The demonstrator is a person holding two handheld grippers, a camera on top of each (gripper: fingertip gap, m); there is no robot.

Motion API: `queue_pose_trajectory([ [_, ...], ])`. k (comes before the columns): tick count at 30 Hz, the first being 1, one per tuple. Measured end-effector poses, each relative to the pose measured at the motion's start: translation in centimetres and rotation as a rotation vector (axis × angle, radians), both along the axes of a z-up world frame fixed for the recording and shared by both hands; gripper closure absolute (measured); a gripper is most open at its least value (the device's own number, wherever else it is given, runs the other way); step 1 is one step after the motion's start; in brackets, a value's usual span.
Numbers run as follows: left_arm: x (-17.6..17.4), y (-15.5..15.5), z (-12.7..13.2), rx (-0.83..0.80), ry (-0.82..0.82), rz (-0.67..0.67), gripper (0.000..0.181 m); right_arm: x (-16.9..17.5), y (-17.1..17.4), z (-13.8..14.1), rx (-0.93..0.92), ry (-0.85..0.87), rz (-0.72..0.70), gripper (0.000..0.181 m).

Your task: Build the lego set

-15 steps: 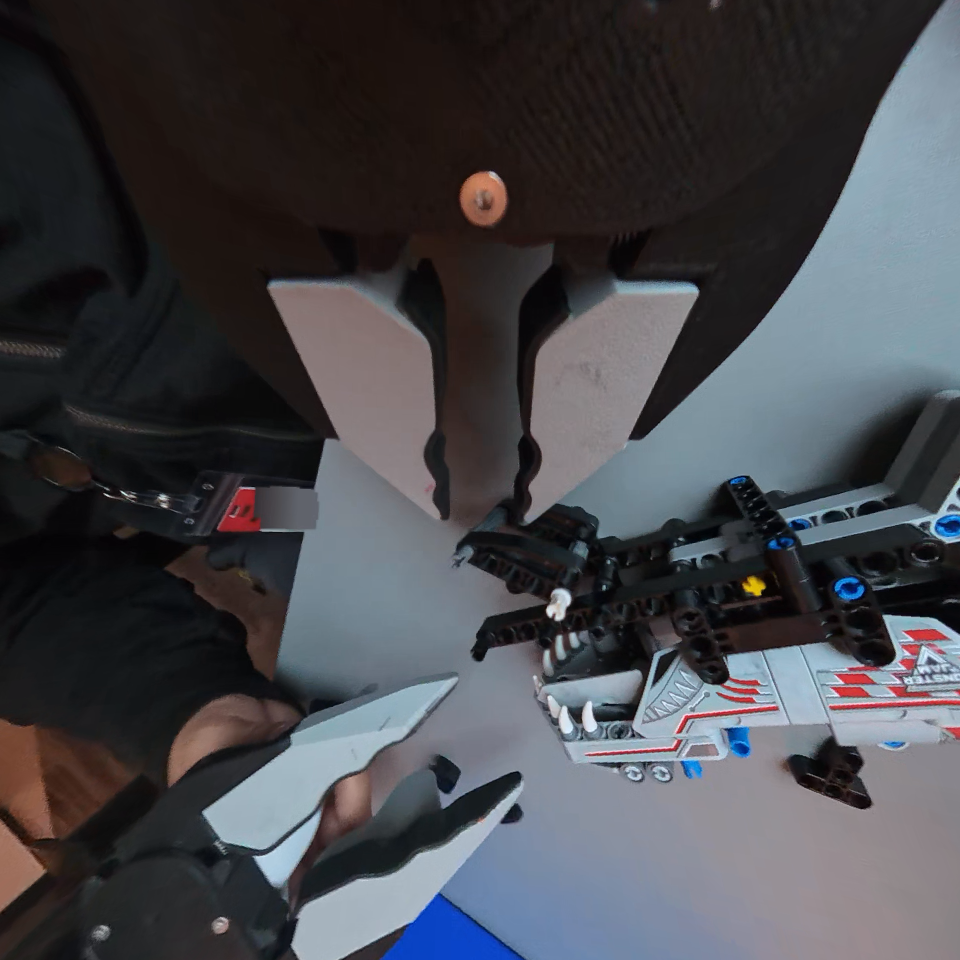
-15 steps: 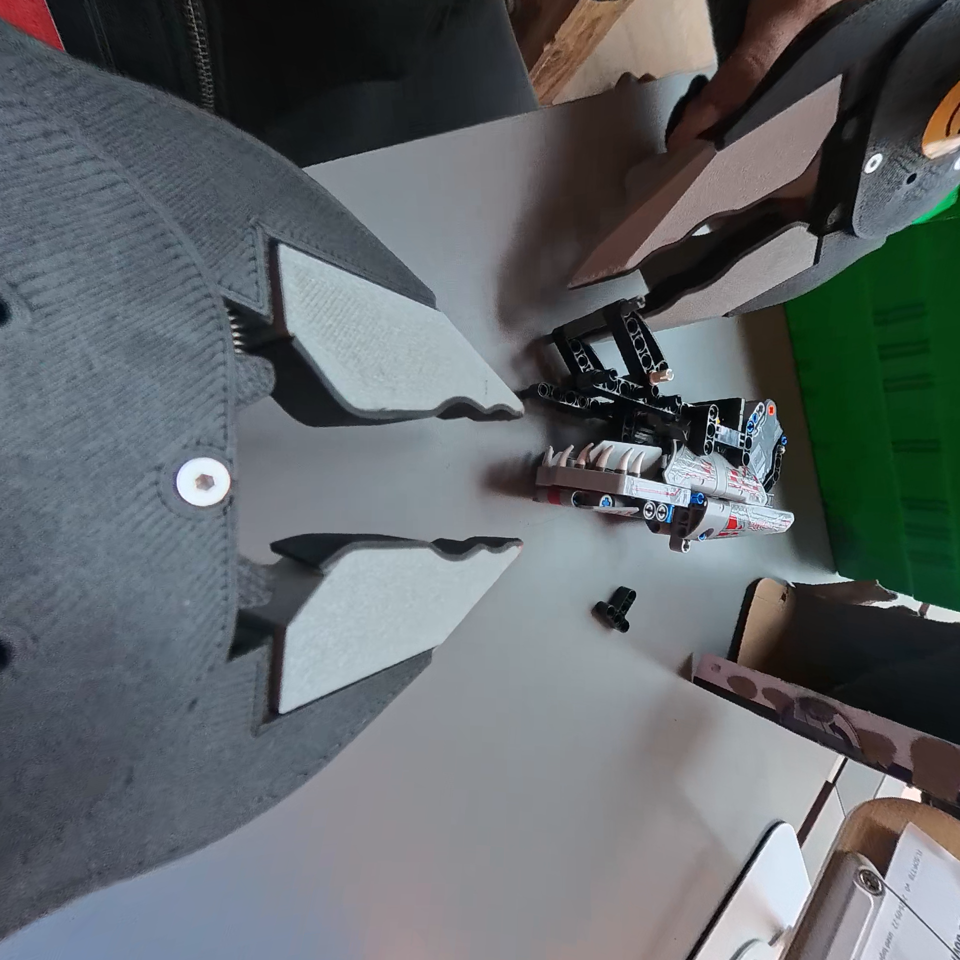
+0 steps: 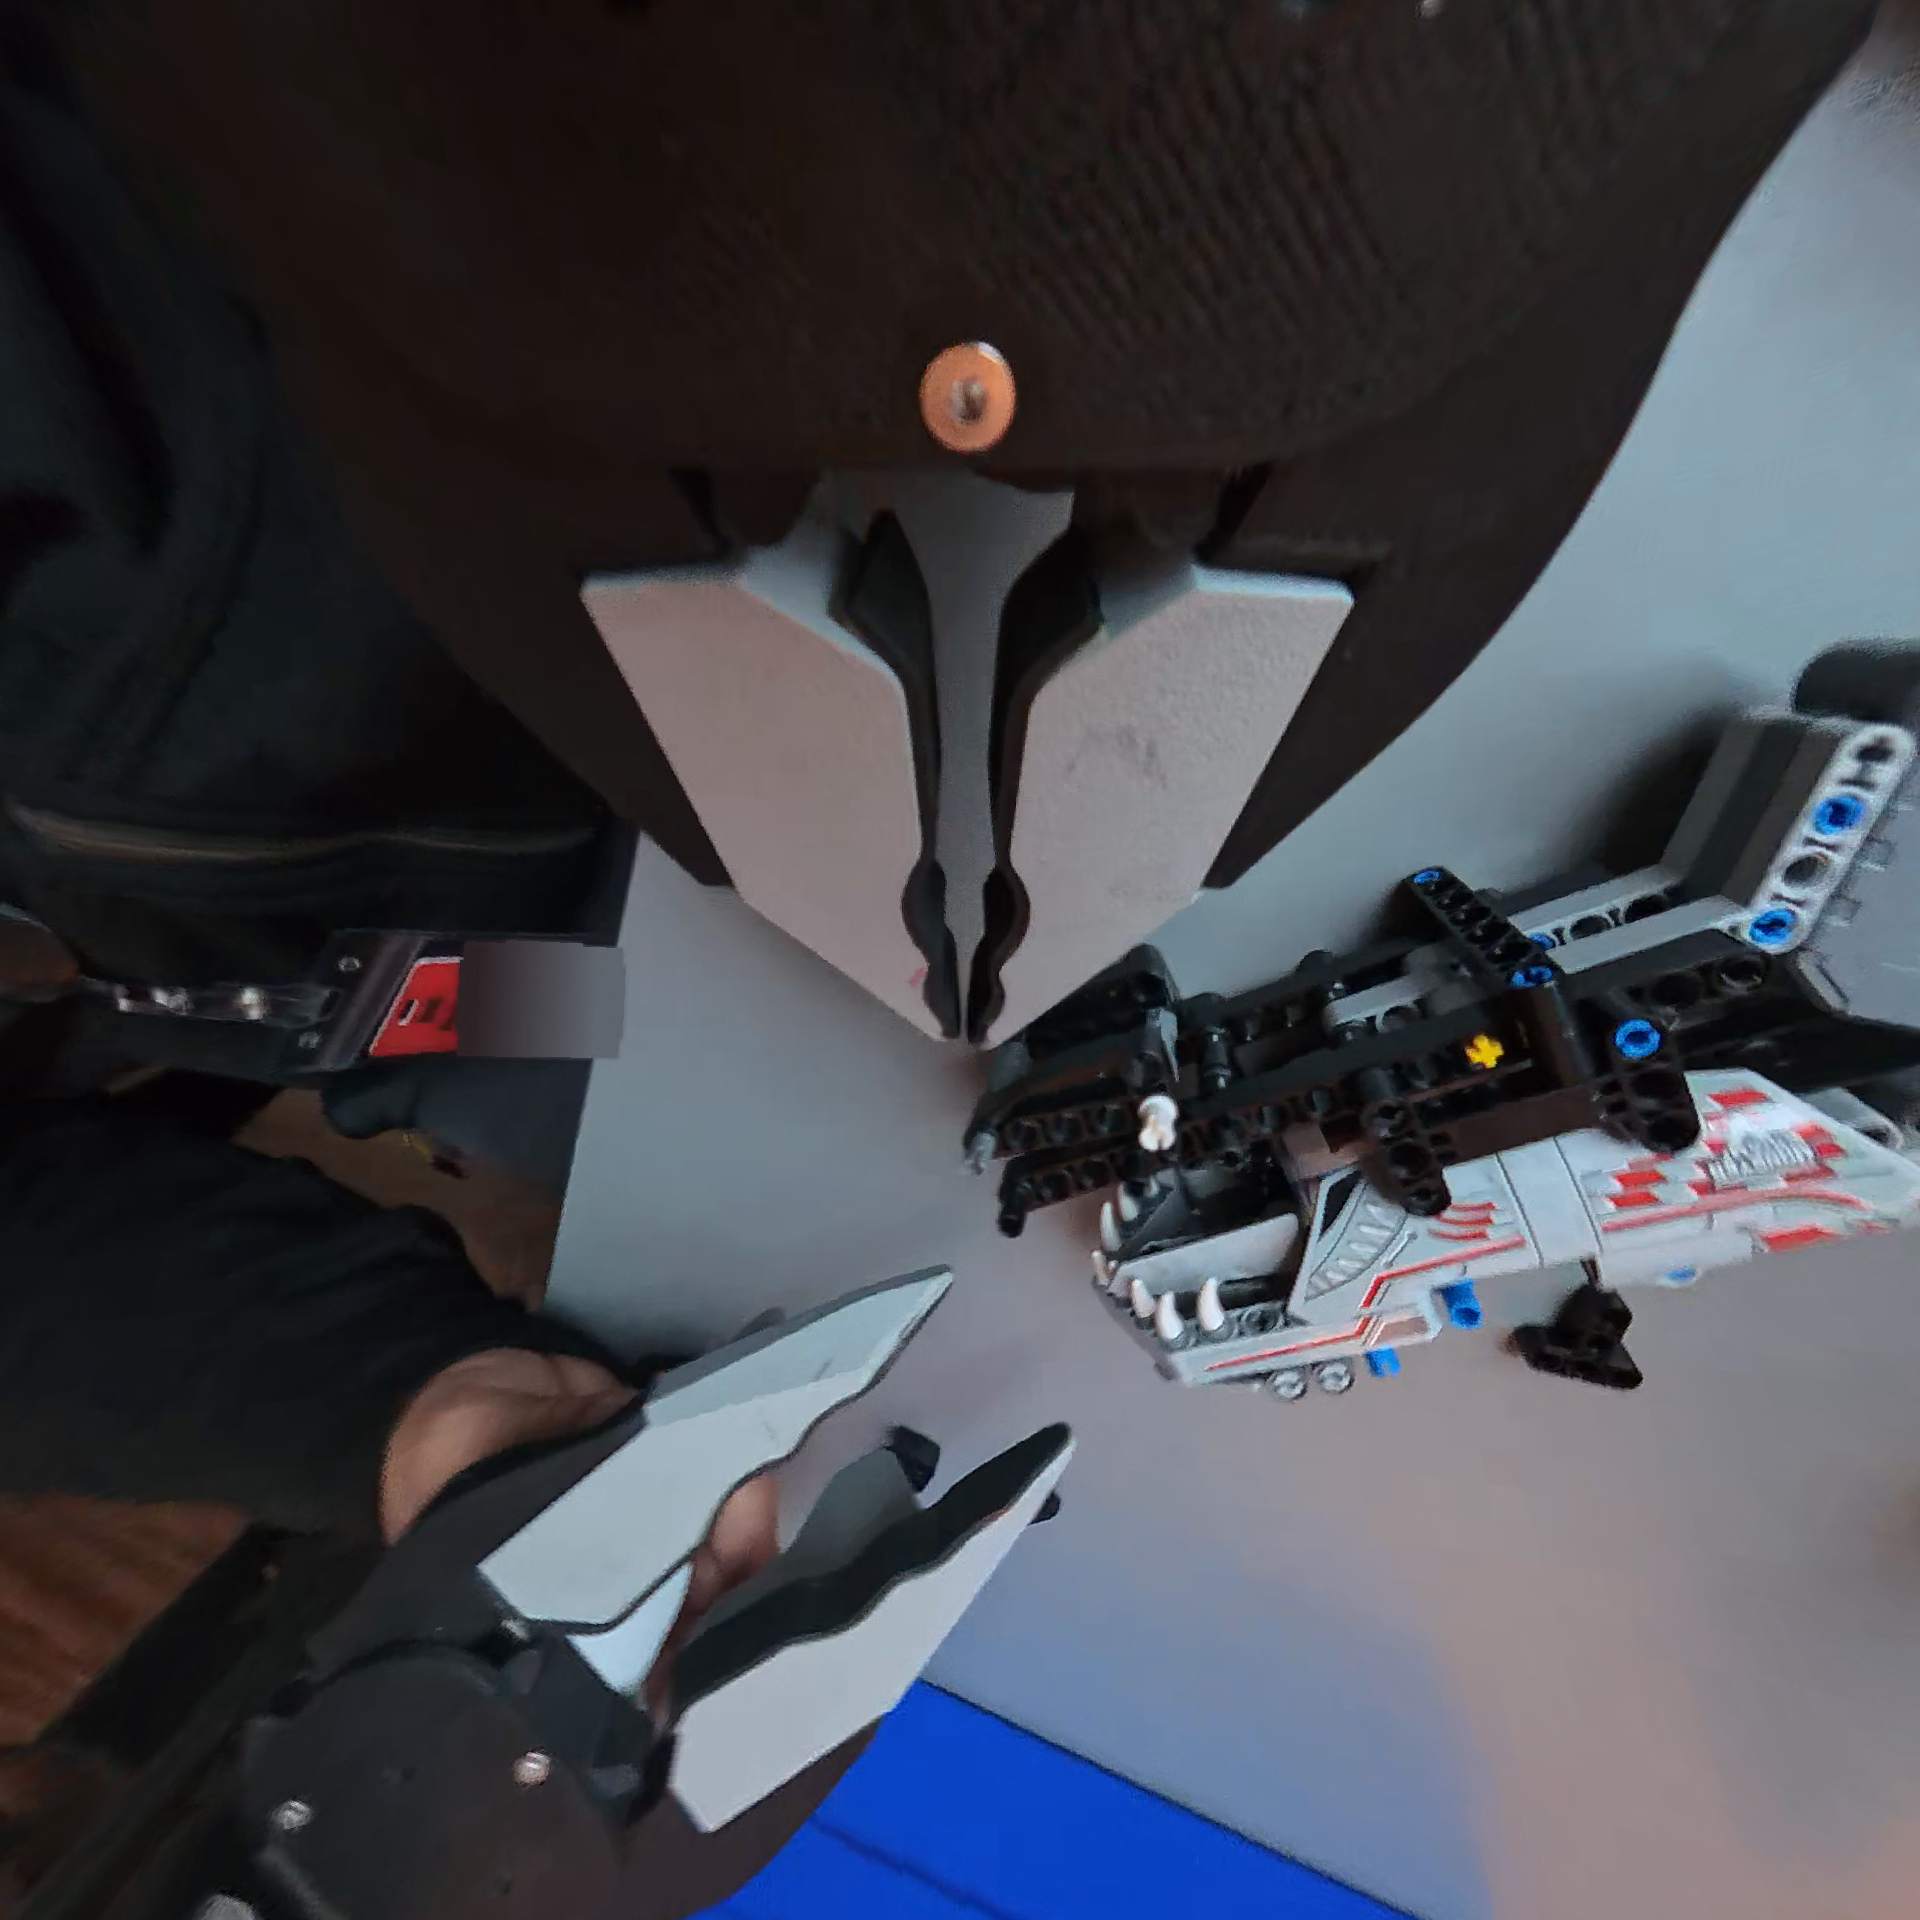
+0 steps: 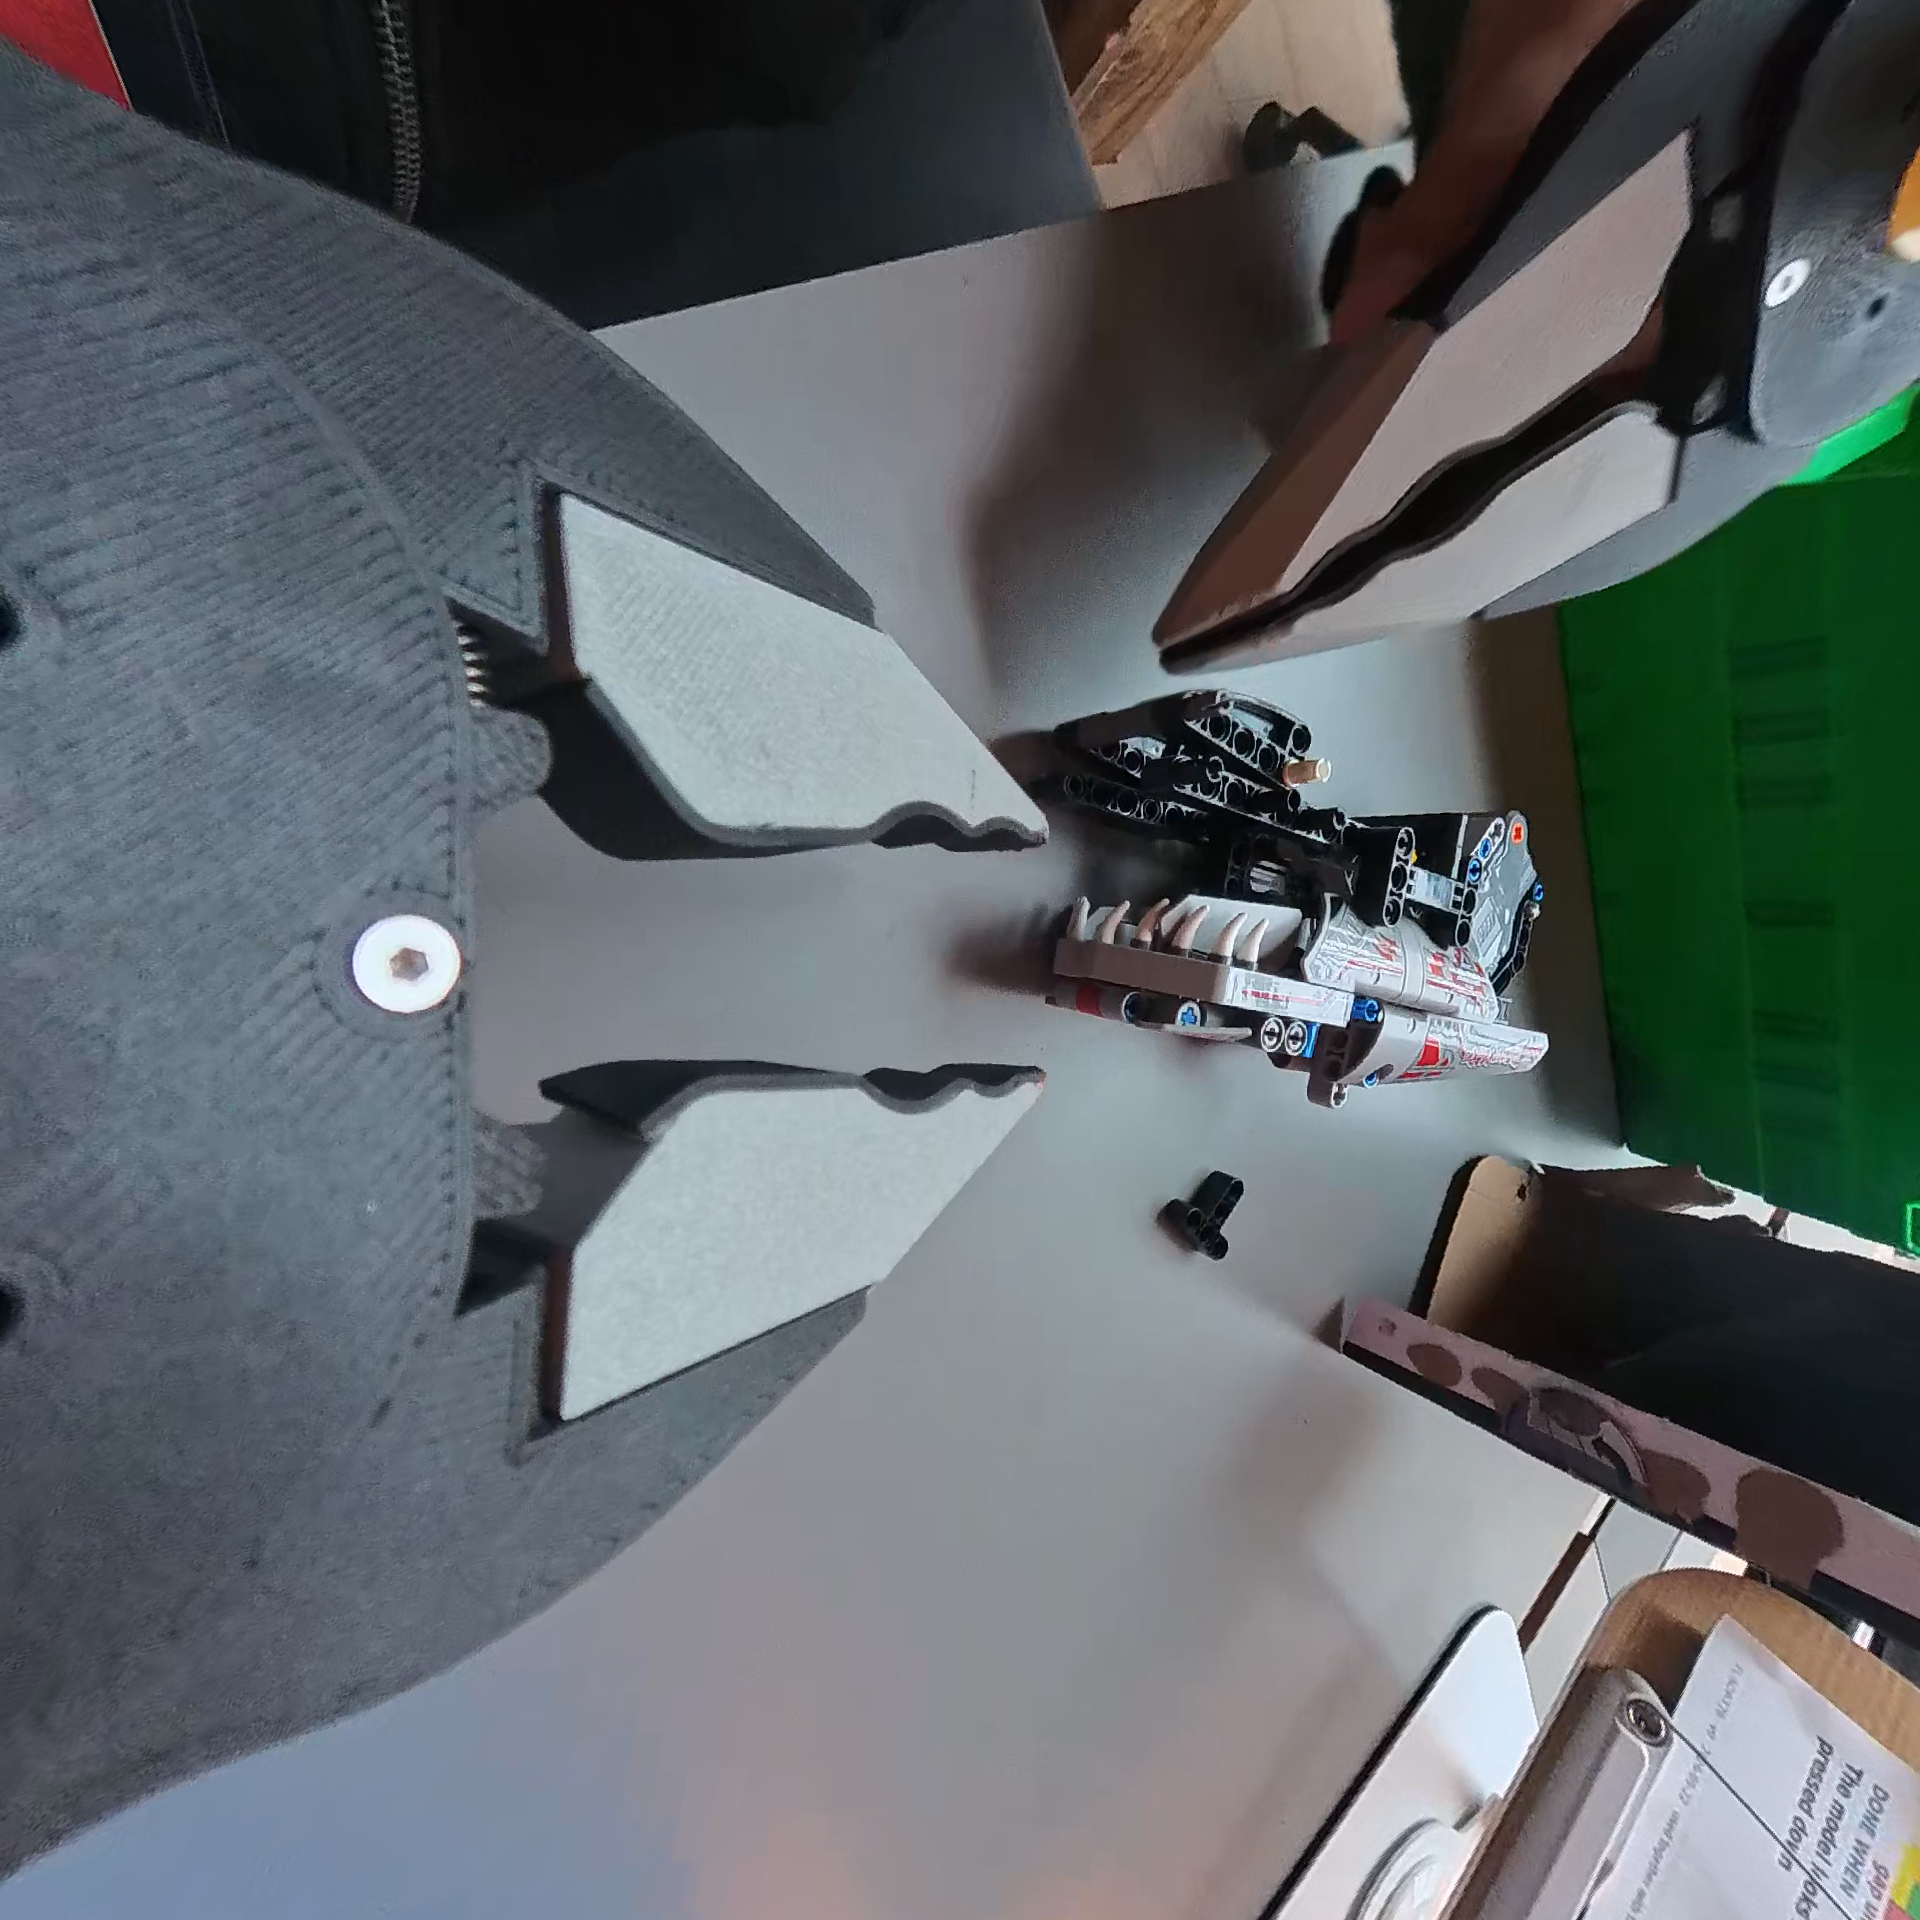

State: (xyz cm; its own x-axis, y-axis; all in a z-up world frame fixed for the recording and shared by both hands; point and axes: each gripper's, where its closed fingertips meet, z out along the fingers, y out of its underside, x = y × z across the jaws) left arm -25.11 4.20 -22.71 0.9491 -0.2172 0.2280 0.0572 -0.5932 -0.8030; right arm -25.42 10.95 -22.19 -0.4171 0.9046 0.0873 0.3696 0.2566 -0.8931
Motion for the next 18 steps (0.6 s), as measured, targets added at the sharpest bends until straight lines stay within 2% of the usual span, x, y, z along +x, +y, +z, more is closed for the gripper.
queue_pose_trajectory([
  [2, -0.2, -0.6, 0.9, 0.008, 0.105, -0.031, 0.178, 0.0, -0.1, 0.1, -0.001, 0.005, 0.004, 0.144],
  [4, -1.6, -1.1, 1.4, 0.002, 0.216, 0.015, 0.174, 0.1, -0.2, 0.2, 0.003, 0.013, 0.014, 0.144],
  [6, -2.5, -1.3, 1.7, -0.002, 0.251, 0.048, 0.171, 0.2, -0.4, 0.3, 0.020, 0.029, 0.023, 0.145],
  [11, -3.2, -0.5, 1.2, 0.022, 0.131, 0.103, 0.150, 0.6, -1.7, 0.4, 0.069, 0.068, 0.085, 0.146],
  [14, -3.2, 0.1, 0.5, 0.022, 0.126, 0.106, 0.147, 1.0, -3.0, 0.7, 0.083, 0.102, 0.145, 0.150],
  [18, -3.0, 0.7, -0.3, 0.022, 0.149, 0.090, 0.151, 0.1, -4.0, 0.6, 0.098, 0.098, 0.140, 0.148],
])
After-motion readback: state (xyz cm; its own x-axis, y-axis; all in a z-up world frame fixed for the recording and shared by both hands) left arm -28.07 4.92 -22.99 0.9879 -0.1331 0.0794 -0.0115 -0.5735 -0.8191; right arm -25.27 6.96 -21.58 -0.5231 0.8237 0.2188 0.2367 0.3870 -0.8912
